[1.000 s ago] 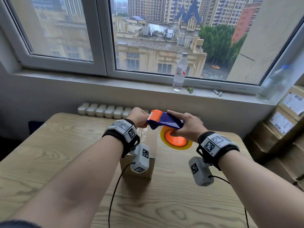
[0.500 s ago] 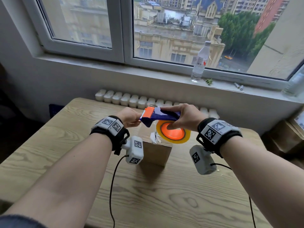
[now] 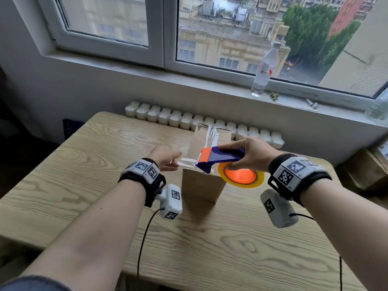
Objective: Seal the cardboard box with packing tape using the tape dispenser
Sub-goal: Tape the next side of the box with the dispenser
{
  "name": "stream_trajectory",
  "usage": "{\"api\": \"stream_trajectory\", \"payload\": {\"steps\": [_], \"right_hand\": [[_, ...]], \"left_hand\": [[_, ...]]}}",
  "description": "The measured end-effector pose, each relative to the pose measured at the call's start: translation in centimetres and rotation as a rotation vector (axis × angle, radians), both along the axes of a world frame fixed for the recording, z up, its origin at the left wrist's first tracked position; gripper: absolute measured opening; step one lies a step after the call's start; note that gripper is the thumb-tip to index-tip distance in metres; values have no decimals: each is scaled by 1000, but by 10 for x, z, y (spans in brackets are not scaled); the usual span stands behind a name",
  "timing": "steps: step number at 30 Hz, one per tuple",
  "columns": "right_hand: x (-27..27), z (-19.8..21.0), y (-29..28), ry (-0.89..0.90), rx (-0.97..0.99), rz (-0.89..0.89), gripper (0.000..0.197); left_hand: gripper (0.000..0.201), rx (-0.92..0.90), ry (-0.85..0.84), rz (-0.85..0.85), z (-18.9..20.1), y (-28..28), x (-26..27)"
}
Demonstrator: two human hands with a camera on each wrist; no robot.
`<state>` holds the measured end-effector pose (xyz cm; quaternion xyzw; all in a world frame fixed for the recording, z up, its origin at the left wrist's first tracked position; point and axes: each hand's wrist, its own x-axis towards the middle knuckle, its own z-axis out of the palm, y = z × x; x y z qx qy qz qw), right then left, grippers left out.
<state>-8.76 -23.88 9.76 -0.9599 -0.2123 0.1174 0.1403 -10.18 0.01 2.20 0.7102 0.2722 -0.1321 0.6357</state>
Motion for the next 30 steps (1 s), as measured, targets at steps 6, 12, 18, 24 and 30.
{"api": "stream_trajectory", "payload": {"steps": [6, 12, 18, 24, 30], "right_hand": [[-5, -2, 16, 13, -45, 34, 55], [-2, -7, 25, 9, -93, 23, 58], [1, -6, 25, 30, -103, 3, 59], [0, -7, 24, 30, -117, 8, 58], [5, -7, 29, 44, -165, -5, 60]], "left_hand": [[28, 87, 12, -1, -18, 7, -4], [30, 140, 37, -25, -25, 12, -5], [47, 144, 30, -56, -25, 11, -3], [46, 151, 28, -71, -29, 7, -1], [41, 153, 49, -96, -37, 3, -2]]}}
